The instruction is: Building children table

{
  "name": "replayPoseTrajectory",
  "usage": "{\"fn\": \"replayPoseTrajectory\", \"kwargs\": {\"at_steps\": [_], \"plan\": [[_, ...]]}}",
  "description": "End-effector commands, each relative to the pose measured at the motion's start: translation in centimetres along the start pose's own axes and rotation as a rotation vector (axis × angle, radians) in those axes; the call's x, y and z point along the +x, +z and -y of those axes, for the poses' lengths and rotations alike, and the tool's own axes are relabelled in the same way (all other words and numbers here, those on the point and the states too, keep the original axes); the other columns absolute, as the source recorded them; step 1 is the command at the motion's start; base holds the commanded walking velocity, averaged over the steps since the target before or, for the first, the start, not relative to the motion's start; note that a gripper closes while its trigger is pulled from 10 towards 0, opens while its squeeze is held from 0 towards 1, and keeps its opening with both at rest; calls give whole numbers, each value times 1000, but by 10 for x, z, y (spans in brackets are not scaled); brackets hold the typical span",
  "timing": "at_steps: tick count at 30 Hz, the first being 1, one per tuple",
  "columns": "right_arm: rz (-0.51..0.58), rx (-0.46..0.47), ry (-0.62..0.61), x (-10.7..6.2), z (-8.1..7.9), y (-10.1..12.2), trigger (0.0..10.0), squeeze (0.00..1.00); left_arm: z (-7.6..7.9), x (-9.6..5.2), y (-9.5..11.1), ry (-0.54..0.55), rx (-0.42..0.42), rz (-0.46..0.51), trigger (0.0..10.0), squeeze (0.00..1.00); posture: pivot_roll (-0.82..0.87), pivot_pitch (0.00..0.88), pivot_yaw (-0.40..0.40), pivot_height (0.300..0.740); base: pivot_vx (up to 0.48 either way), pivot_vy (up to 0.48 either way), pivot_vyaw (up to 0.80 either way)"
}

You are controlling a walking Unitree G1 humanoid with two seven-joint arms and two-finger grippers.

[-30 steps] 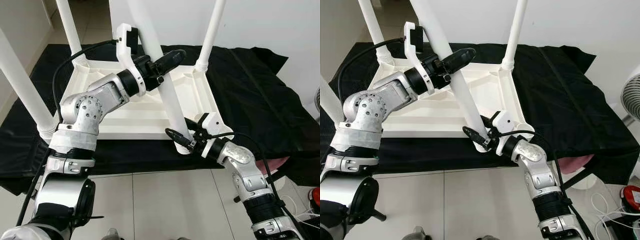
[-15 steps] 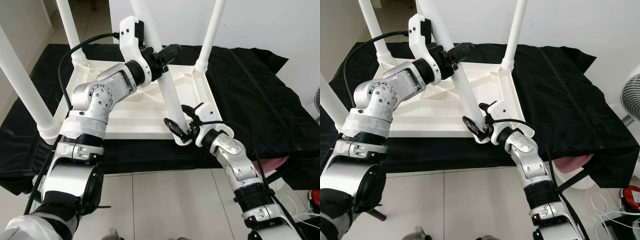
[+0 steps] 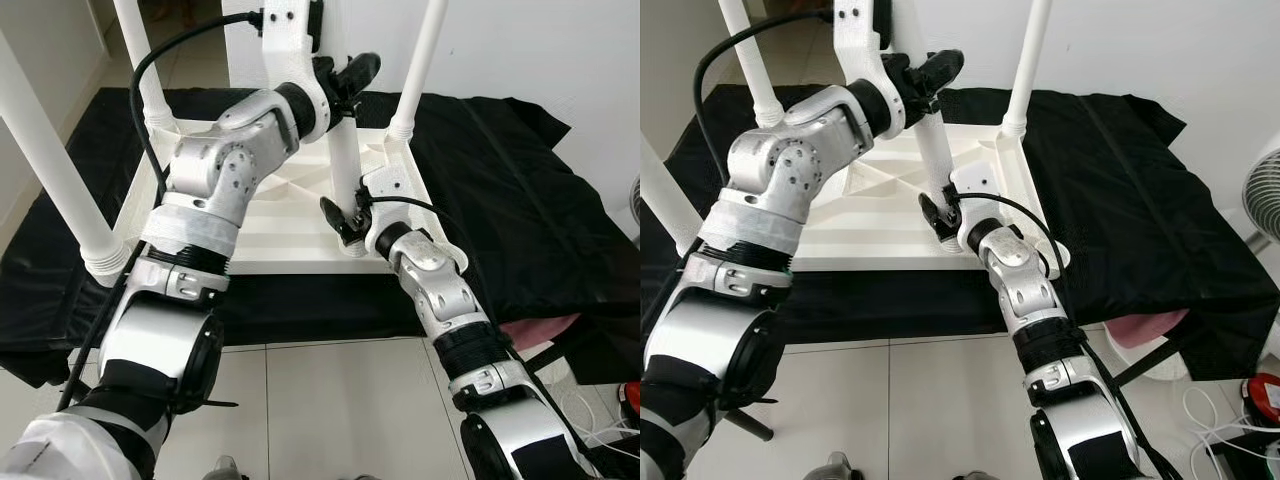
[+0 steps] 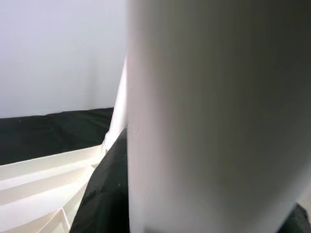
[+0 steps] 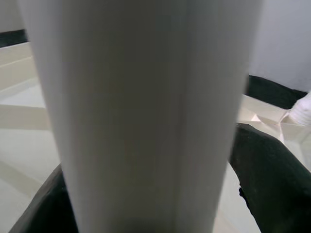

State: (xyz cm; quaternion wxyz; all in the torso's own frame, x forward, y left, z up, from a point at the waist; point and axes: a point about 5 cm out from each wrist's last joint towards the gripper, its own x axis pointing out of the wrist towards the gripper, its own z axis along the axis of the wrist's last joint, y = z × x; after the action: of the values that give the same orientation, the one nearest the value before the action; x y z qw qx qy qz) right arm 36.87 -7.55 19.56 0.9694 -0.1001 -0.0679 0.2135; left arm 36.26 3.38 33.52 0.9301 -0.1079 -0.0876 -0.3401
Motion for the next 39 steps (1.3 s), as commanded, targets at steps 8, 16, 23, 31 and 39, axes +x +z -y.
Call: {"fn": "replayPoseTrajectory", "kwargs": {"at_steps": [8, 16, 23, 31, 39], "plan": [[-5, -80, -173, 14, -5, 11, 10000, 0, 11, 8, 11, 56, 103, 58, 10000, 0, 33, 28, -53, 740, 0, 0, 0], [-20, -74, -362, 10, -2, 6, 10000, 0, 15, 11, 16, 75, 96, 84, 10000, 0, 37, 28, -52, 740, 0, 0, 0], [-25, -110, -397, 8, -11, -2, 10000, 0, 23, 14, 17, 73, 107, 96, 10000, 0, 38, 27, -55, 740, 0, 0, 0], [-18, -136, -417, 10, -16, -3, 7882, 0, 27, 17, 15, 69, 99, 102, 10000, 0, 41, 28, -59, 740, 0, 0, 0], [-9, -140, -421, 11, -19, -2, 0, 0, 28, 18, 15, 64, 102, 103, 10000, 0, 41, 26, -58, 740, 0, 0, 0]]}}
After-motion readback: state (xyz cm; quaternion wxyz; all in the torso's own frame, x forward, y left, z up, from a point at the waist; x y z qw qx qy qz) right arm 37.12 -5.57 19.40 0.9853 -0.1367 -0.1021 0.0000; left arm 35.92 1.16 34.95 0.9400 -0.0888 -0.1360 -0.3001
